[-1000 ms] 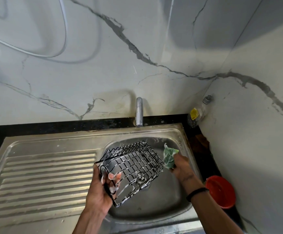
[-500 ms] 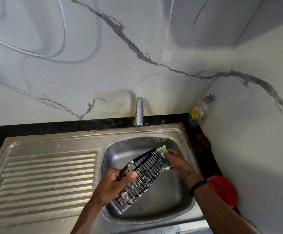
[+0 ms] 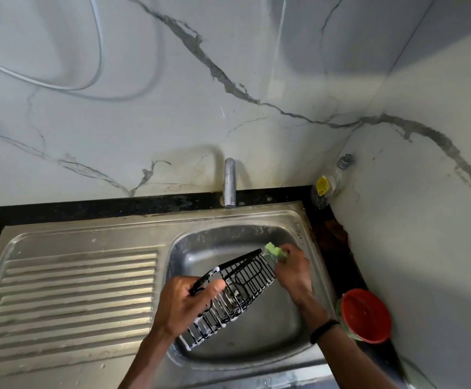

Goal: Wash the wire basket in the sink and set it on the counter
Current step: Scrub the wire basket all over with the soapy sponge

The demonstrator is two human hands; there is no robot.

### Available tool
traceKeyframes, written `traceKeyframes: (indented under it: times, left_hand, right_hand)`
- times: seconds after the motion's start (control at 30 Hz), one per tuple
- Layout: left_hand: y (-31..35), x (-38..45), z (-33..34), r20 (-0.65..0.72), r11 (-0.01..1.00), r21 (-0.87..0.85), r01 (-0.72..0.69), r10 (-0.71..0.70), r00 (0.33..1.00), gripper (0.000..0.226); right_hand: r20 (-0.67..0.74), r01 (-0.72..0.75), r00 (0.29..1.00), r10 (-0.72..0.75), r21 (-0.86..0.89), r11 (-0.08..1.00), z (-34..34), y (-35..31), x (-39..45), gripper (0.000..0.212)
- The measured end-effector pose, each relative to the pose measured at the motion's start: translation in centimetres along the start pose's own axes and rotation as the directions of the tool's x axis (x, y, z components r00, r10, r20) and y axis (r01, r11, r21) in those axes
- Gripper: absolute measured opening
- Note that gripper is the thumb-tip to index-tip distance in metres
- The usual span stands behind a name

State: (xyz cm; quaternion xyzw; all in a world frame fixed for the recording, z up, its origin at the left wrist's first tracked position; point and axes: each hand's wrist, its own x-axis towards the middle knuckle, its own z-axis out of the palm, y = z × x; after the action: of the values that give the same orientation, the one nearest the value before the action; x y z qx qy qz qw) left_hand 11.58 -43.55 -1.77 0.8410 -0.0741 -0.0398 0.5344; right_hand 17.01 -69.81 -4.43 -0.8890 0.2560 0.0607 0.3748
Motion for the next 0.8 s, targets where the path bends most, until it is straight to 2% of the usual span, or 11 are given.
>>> traceKeyframes:
  times: [0.1,0.2,0.3,0.4,0.5,0.53,0.6,0.7,0.8]
  left_hand:
    - [0.0,0.3,0.2,-0.045,0.998,0.041,-0.05,0.052,0.998,0.054]
    - [0.6,0.3,0.6,-0.072,0.998,0.01,-0.067,0.068,0.995,0.05]
    - [0.6,0.4,0.8,-0.123,0.995,-0.017,-0.095,0.092,0.988,0.042]
    - [-0.2,0.4,0.6,-0.175,0.992,0.045,-0.122,0.128,0.976,0.041]
    - [-0.9,0.1,0.8,-0.195,0.994,0.044,-0.103,0.109,0.975,0.041]
    - [-0.9,0.0,0.9,-0.189,0.995,0.029,-0.098,0.101,0.977,0.04]
    - [-0.9,-0.1,1.2,-0.18,0.995,0.0,-0.096,0.094,0.979,0.039]
    - [-0.6,0.1,1.2,-0.174,0.994,-0.02,-0.105,0.1,0.98,0.036]
    - [-0.1,0.3,1.4,-0.171,0.991,-0.01,-0.13,0.127,0.977,0.035]
  right_hand:
    - [-0.062,0.14,0.989,-0.135,0.073,0.987,-0.8,-0.8,0.0,0.026]
    - [0.023,0.28,0.96,-0.28,0.012,0.96,-0.6,-1.6,-0.4,0.044]
    - [0.171,0.304,0.943,-0.285,-0.101,0.947,-0.5,-1.8,-0.5,0.049]
    - [0.28,0.322,0.922,-0.267,-0.174,0.931,-1.2,-1.2,-0.2,0.033]
    - [0.363,0.287,0.915,-0.177,-0.275,0.918,-2.8,-0.1,-0.1,0.021]
    - [0.358,0.255,0.924,-0.135,-0.312,0.915,-3.4,0.1,0.0,0.019]
    - [0.248,0.179,0.963,-0.103,-0.308,0.934,-4.3,0.3,0.0,0.018]
    - [0.037,0.158,0.987,-0.154,-0.128,0.979,-4.6,-1.2,-0.2,0.02]
    - [0.08,0.229,0.971,-0.226,-0.044,0.972,-3.3,-3.6,-1.1,0.022]
